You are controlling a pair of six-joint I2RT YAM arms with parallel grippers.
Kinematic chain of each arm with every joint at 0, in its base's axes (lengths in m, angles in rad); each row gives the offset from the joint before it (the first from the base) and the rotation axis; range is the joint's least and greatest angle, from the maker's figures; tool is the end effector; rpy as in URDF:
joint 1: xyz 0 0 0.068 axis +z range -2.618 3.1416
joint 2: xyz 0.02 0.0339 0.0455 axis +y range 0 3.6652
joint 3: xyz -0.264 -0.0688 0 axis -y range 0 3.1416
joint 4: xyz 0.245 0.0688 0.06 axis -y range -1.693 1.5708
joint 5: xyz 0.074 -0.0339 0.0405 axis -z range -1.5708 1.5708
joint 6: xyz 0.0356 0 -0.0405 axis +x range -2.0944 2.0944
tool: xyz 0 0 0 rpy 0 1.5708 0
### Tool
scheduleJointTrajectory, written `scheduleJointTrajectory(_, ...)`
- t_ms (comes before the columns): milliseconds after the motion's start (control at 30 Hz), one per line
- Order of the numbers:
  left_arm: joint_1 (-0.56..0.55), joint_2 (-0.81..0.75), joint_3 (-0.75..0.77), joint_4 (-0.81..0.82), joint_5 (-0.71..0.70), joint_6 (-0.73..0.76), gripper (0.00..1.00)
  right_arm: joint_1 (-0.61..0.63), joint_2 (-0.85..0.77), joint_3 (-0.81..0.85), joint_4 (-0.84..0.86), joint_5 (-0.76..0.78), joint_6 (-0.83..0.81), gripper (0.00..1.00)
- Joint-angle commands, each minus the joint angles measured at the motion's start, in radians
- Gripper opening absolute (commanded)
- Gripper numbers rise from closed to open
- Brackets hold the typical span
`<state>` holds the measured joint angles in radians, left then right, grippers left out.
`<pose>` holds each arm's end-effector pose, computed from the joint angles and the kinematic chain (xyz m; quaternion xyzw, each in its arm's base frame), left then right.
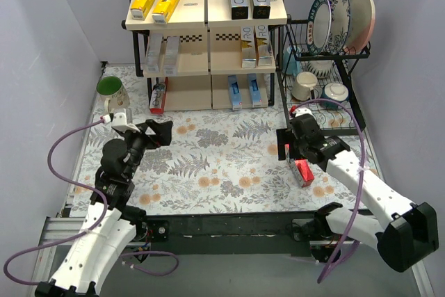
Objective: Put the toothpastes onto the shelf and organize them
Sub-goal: Move the toothpaste to the center of the board.
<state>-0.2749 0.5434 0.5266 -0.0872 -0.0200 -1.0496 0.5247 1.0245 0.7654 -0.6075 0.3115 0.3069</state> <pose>0.1436 -0.0398 0.2945 -0.2868 0.6853 -0.4057 0.5324 0.1828 0.0932 0.2521 -0.0476 0.9276 0.0044 0.3705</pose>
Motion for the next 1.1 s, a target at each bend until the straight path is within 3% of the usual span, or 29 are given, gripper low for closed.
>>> scheduleJointTrajectory(0,-0.003,-0.048,-0.022,0.061,-0.1,0.031,0.98,-0.06,0.081,0.08,-0.041,-0.101,-0.063,0.97)
scheduleJointTrajectory(367,-0.007,-0.054,-0.028,0.067,-0.055,0.034,0.98,-0.127,0.345,0.181,-0.012,-0.202,-0.143,0.96)
scheduleJointTrajectory(567,-0.018,-0.06,-0.03,0.066,-0.047,0.043,0.98,-0.129,0.474,0.215,-0.025,-0.15,-0.155,0.94)
scheduleJointTrajectory(1067,-0.027,-0.053,-0.031,0.072,-0.021,0.048,0.98,-0.126,0.442,0.173,-0.052,-0.164,-0.149,0.86)
